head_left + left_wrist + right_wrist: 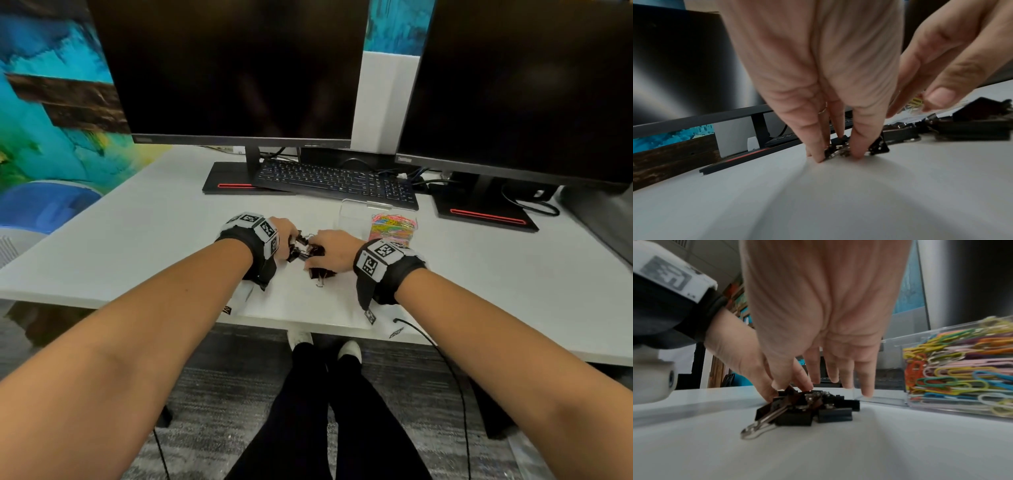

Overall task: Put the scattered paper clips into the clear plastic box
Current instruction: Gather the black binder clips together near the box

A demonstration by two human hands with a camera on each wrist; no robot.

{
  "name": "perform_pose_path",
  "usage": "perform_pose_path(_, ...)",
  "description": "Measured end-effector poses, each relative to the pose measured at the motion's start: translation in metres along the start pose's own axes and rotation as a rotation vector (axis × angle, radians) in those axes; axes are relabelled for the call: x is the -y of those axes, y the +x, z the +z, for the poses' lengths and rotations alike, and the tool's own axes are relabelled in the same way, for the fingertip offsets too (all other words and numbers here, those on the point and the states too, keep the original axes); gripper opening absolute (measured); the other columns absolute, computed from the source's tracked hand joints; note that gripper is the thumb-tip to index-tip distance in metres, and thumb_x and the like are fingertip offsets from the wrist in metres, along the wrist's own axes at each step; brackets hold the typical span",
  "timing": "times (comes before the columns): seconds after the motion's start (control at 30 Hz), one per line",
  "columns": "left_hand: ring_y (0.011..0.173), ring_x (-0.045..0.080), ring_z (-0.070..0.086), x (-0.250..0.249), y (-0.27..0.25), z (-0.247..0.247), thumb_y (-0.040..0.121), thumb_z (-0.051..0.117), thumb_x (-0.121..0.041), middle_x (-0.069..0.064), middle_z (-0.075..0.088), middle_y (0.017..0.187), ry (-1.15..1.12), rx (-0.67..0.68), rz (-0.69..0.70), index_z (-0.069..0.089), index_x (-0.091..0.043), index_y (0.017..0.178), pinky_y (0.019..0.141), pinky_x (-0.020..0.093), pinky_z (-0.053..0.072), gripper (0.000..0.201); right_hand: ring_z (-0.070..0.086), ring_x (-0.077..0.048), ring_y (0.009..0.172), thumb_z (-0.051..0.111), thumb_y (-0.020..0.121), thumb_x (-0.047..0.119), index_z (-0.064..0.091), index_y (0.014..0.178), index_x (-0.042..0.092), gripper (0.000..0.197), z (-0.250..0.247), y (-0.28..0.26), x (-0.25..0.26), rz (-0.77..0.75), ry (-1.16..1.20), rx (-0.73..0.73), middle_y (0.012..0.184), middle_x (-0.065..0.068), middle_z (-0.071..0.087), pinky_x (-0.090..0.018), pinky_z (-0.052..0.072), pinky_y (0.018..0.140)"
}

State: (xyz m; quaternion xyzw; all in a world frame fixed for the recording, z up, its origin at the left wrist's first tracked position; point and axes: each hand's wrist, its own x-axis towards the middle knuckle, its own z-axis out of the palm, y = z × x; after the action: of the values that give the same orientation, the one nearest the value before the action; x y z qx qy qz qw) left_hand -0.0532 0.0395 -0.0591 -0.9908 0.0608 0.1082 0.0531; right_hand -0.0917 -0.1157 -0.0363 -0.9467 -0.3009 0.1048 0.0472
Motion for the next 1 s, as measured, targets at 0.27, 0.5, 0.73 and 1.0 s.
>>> perform_pose_path(0.27,0.102,0.030,0.063,0.014,0.003,0.003,0.060,0.069,-0.058,0.009,0.064,0.117,-0.111,0.039,-0.175,0.056,-0.012,0.118,0.093,0.040,0.052,0.075,0.056,-0.020,0.090,0.070,0.078,0.046,0.068,0.109,0.010,0.047,-0.010,-0.030,-0.012,0.027,0.116,-0.184,0.104,-0.009,0.061,-0.025,0.040,0.071)
perform_pose_path(0.5,0.082,0.026,0.066,0.020,0.010,0.008,0.058,0.060,-0.071,0.006,0.068,0.089,-0.072,0.087,-0.179,0.060,-0.014,0.083,0.083,0.038,0.056,0.062,0.062,-0.023,0.099,0.076,0.076,0.026,0.069,0.107,0.008,0.036,-0.007,-0.031,0.000,0.009,0.029,-0.061,0.106,-0.008,0.069,-0.022,0.044,0.073)
perform_pose_path(0.73,0.084,0.027,0.066,0.020,0.007,0.008,0.063,0.063,-0.068,0.008,0.068,0.092,-0.043,0.079,-0.164,0.061,-0.011,0.090,0.082,0.037,0.056,0.063,0.052,-0.013,0.080,0.073,0.079,0.017,0.067,0.099,0.007,0.023,-0.022,-0.025,-0.011,0.029,0.174,-0.110,0.088,0.000,0.058,-0.010,0.036,0.056)
perform_pose_path(1.0,0.083,0.027,0.067,0.023,0.010,0.011,0.062,0.064,-0.069,0.007,0.069,0.092,-0.084,0.060,-0.158,0.062,-0.010,0.097,0.083,0.040,0.056,0.068,0.062,-0.019,0.098,0.062,0.085,0.009,0.070,0.096,0.009,0.014,-0.061,-0.007,-0.045,0.277,0.364,-0.615,0.101,-0.007,0.068,-0.024,0.048,0.087)
